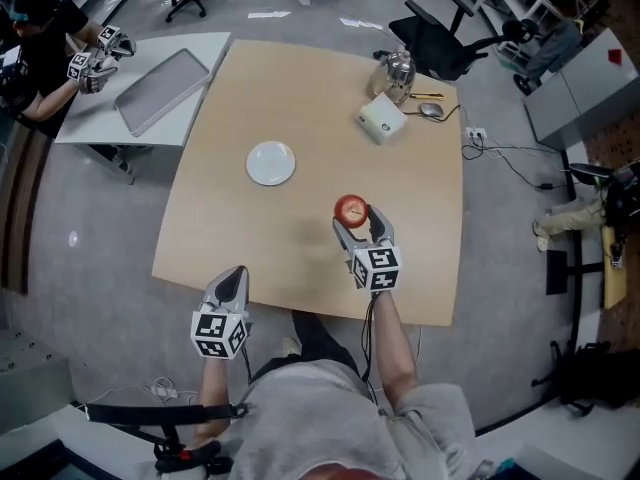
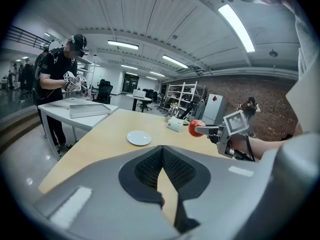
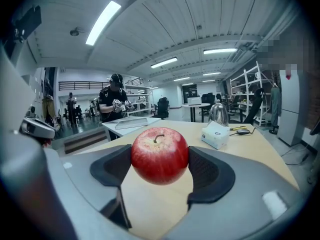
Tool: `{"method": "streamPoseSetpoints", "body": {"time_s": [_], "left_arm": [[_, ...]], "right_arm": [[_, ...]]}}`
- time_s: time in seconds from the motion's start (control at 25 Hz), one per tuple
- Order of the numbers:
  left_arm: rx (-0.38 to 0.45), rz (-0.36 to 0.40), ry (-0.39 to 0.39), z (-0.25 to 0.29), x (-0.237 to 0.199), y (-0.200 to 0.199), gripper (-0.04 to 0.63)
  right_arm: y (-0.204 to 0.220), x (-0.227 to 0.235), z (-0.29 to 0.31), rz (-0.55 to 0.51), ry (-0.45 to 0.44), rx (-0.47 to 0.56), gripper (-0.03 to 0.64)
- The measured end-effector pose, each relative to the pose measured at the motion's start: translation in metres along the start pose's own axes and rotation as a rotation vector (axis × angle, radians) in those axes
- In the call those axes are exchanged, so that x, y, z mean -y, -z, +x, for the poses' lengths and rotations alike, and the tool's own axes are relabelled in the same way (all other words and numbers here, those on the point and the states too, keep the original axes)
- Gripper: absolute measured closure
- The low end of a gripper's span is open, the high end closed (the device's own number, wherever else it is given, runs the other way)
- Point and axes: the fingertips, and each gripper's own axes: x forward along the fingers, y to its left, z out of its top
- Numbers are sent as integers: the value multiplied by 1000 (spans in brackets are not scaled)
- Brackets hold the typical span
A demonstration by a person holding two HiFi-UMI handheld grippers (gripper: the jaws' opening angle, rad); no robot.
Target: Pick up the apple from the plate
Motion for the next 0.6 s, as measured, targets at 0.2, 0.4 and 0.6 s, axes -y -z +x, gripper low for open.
{"method": "streamPoseSetpoints", "body": {"time_s": [0.2,0.4,0.6], "left_arm": [[-10,29,41,1,16,1,575],[-19,60,88,11,21,2,575],[-35,94,143,11,53,5,575]], "right_arm": [[13,15,-29,21,57,0,255],[31,28,-47,50,116,-7,255],[50,48,-89,86,180,-13,255]]}}
